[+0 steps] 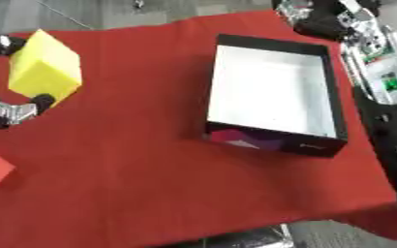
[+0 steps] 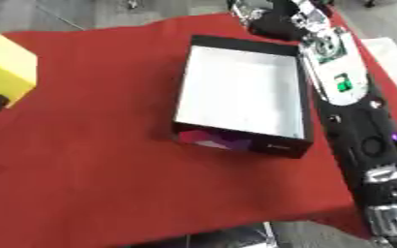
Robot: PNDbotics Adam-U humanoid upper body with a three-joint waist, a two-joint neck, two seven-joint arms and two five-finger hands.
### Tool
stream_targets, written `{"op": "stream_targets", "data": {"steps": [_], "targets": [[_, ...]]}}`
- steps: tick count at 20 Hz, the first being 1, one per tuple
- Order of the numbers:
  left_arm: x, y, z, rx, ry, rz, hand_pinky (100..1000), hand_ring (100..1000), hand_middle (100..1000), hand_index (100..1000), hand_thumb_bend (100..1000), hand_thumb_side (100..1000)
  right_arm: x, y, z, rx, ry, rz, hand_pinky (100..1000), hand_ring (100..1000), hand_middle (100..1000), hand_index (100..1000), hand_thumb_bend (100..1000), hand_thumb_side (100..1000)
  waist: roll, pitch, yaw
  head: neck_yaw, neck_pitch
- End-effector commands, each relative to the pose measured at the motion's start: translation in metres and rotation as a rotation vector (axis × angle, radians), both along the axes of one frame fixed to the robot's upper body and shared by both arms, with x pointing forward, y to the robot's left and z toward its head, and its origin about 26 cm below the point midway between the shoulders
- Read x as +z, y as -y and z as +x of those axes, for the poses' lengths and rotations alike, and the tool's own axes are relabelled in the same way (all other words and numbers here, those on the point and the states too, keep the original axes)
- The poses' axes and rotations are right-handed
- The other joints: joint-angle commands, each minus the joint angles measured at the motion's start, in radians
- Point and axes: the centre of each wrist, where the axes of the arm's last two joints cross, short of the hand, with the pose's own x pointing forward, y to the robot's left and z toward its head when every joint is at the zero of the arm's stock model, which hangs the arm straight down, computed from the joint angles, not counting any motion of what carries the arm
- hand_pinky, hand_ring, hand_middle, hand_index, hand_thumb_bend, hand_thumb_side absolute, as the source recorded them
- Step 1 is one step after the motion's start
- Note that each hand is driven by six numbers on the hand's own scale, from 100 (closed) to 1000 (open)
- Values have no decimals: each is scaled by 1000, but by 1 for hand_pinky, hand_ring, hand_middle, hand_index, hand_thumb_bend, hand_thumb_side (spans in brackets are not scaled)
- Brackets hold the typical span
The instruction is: Pick up the objects with one hand, pass them to the other hand, and then place them into the box on the other side of the table.
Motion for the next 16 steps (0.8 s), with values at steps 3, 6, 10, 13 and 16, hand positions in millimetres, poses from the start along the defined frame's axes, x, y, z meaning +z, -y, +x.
{"op": "stream_targets", "data": {"steps": [3, 6, 10, 13, 16], "targets": [[-8, 10, -2, -69, -12, -79, 1000, 752, 567, 557, 100, 296, 10, -31, 1, 63, 20, -21, 916, 1000, 1000, 984, 100, 357, -12, -34, 4, -11, -6], [-15, 16, -2, -101, -8, -99, 1000, 748, 562, 554, 100, 292, 10, -50, 2, 109, 11, -33, 915, 1000, 1000, 984, 100, 350, -12, -33, 12, -26, -4], [-20, 23, -2, -123, 39, -106, 1000, 743, 557, 551, 100, 270, 11, -71, 1, 171, 10, -56, 914, 1000, 1000, 984, 100, 335, -15, -29, 23, -41, -5], [-23, 26, -1, -124, 70, -105, 1000, 732, 547, 547, 100, 250, 11, -79, 0, 200, 14, -69, 913, 1000, 1000, 984, 100, 318, -17, -27, 26, -42, -10], [-24, 31, -1, -117, 133, -105, 1000, 723, 539, 544, 100, 224, 12, -92, -1, 250, 18, -98, 913, 1000, 1000, 985, 100, 313, -19, -21, 32, -38, -27]]}}
